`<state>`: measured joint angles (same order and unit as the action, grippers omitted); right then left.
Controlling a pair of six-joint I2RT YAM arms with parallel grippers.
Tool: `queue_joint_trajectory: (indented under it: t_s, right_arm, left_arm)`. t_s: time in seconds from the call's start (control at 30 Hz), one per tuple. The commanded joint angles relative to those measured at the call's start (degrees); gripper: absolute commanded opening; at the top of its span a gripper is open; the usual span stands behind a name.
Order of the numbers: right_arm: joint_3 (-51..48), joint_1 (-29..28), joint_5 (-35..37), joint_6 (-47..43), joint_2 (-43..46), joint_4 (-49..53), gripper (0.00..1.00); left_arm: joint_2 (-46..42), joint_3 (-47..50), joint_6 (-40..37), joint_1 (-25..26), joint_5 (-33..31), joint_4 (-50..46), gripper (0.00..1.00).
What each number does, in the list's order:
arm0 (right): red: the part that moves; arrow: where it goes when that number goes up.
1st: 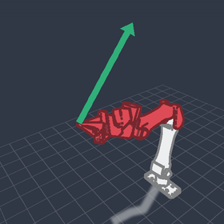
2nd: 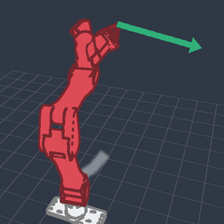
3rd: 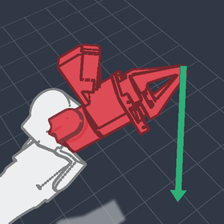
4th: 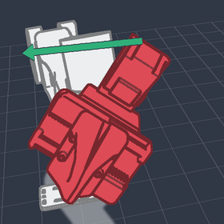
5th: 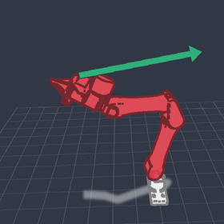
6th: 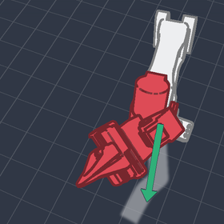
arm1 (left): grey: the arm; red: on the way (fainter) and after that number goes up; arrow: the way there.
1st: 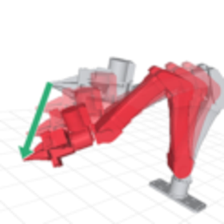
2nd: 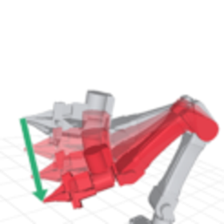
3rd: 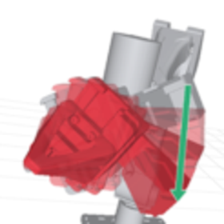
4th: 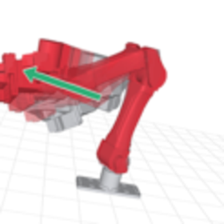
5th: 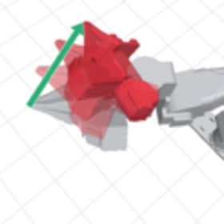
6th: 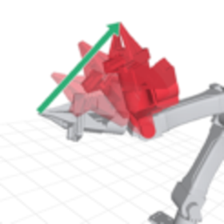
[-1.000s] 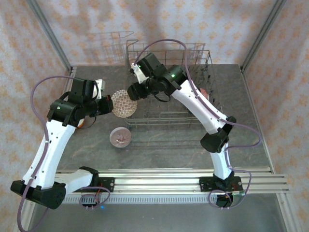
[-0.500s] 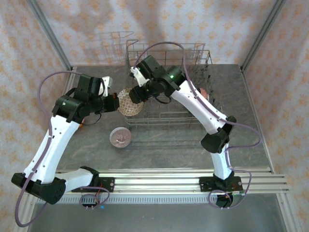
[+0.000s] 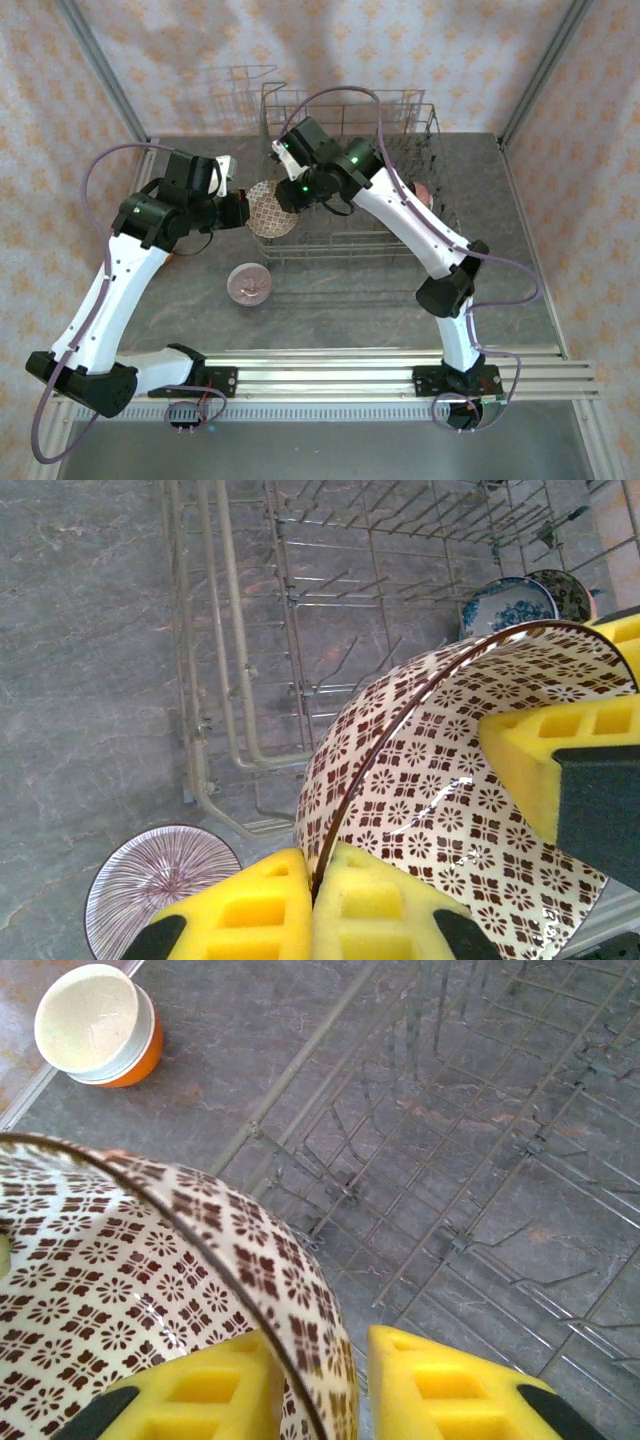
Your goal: Load the bowls into the dish rack
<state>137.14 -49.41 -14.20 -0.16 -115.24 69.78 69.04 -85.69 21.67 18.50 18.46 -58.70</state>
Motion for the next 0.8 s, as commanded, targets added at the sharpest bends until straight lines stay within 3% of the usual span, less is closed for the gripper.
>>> queue_joint_trajectory:
  t_s: [0.0, 0.77]
  right_arm:
    - [1.04, -0.94, 3.34, -0.90, 1.39, 1.93, 0.27]
    - [2.35, -1.30, 7.96, 1.19, 0.26, 3.30, 0.11]
  left_arm:
    - [-0.37, -2.11, 1.39, 0.79, -1.39, 2.71, 0.00]
    - [1.49, -3.37, 2.67, 2.50, -2.72, 4.28, 0.00]
